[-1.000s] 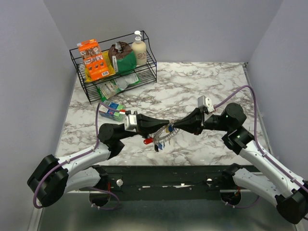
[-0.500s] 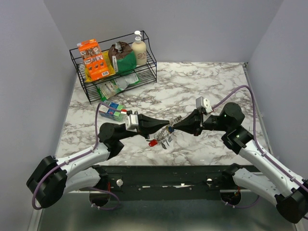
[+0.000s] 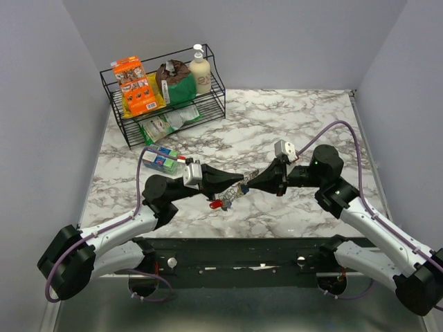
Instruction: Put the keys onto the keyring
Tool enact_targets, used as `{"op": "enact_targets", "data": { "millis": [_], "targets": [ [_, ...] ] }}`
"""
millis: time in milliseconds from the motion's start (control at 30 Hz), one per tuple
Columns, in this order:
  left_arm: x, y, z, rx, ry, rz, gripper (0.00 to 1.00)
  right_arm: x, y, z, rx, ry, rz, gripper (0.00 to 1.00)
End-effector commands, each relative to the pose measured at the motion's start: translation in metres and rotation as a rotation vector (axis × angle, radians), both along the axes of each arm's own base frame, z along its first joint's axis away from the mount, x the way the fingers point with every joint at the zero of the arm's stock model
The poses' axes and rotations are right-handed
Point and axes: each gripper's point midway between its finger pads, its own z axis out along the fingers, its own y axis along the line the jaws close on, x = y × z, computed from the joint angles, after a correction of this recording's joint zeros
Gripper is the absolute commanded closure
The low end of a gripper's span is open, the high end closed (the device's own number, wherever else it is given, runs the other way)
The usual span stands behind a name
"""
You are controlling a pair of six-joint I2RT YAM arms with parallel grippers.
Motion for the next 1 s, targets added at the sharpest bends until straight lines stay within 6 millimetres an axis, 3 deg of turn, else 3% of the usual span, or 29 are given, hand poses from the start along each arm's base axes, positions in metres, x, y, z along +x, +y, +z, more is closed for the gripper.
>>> {"op": "enact_targets", "data": {
  "millis": [0,133,233,500,667,767,967],
  "targets": [
    [0.001,0.01,0.027,-0.082,-0.064,0.047,1.0,-0.006,0.0,0.003,-0.007,-0.004,0.04,0.92],
    [0.003,0.01,0.027,-0.083,-0.059,0.057,1.0,-0.007,0.0,0.002,-0.014,-0.004,0.047,0.9],
    [0.003,0.01,0.025,-0.076,-0.055,0.059,1.0,-0.007,-0.001,0.002,-0.014,-0.009,0.04,0.82],
    [0.004,0.012,0.024,-0.07,-0.056,0.073,1.0,-0.006,-0.009,0.011,0.005,-0.06,-0.024,0.55],
    [0.002,0.011,0.023,-0.063,-0.056,0.062,1.0,-0.008,-0.014,0.03,0.054,-0.119,-0.067,0.39],
    [0.0,0.011,0.022,-0.057,-0.057,0.052,1.0,-0.008,-0.014,0.04,0.094,-0.134,-0.074,0.35],
    [-0.004,0.008,0.02,-0.044,-0.058,0.023,1.0,-0.005,-0.007,0.05,0.144,-0.099,-0.049,0.36]
  ]
}}
